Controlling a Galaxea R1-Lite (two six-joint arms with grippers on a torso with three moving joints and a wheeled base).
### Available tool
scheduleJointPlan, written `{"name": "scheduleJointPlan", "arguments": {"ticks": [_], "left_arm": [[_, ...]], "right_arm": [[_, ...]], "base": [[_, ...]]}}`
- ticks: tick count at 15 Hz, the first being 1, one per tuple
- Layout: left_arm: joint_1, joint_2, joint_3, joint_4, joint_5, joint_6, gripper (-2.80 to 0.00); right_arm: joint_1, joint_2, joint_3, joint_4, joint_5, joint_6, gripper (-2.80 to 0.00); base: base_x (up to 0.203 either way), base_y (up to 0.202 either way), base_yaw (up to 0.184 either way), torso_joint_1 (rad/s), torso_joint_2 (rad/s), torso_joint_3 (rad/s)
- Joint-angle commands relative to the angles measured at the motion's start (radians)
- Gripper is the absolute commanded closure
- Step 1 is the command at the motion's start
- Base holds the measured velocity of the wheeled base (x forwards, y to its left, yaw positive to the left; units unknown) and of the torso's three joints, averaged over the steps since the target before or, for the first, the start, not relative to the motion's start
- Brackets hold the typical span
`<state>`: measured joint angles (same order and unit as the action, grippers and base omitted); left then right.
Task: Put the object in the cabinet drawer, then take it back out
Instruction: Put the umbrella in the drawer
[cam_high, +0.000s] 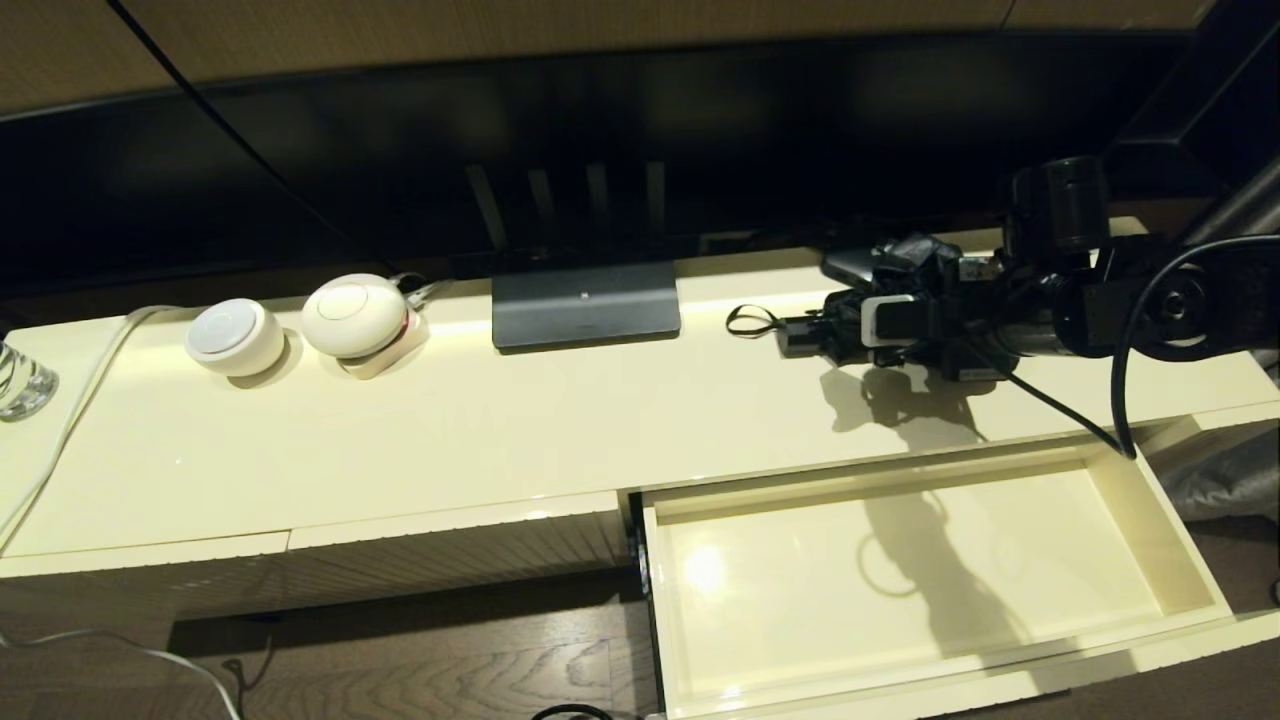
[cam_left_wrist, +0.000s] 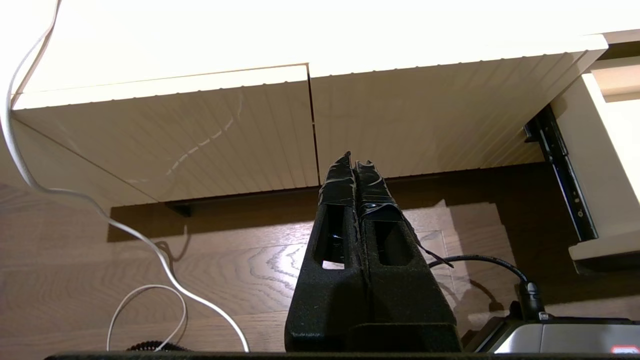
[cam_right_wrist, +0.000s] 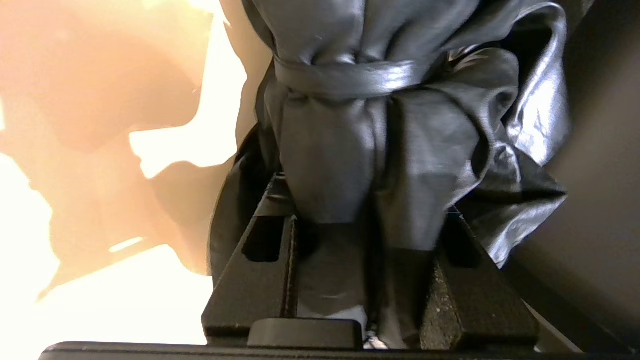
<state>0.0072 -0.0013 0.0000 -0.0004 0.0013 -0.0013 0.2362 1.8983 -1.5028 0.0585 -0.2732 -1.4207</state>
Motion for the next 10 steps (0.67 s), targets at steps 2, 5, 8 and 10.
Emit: {"name": "scheduleJointPlan", "arguments": {"ticks": [2, 5, 8, 10], "left_arm": [[0.000, 0.000, 0.003, -0.001, 0.000, 0.000, 0.00], [0.000, 0.001, 0.003, 0.000, 0.000, 0.000, 0.00], [0.000, 0.001, 0.003, -0.001, 0.000, 0.000, 0.00], [0.000, 0.001, 0.003, -0.001, 0.000, 0.000, 0.00]], "right_arm": [[0.010, -0.060, 0.020, 0.008, -0.001, -0.002, 0.00], [0.021, -0.121, 0.046, 0.012, -0.002, -0.005, 0.00], [0.032, -0.182, 0.067, 0.011, -0.001, -0.006, 0.00], [0.034, -0.211, 0.079, 0.013, -0.001, -0.006, 0.00]], "base": [[0.000, 0.000, 0.000, 0.000, 0.00, 0.000], [0.000, 0.000, 0.000, 0.000, 0.00, 0.000], [0.000, 0.000, 0.000, 0.000, 0.00, 0.000], [0.000, 0.000, 0.000, 0.000, 0.00, 0.000]]}}
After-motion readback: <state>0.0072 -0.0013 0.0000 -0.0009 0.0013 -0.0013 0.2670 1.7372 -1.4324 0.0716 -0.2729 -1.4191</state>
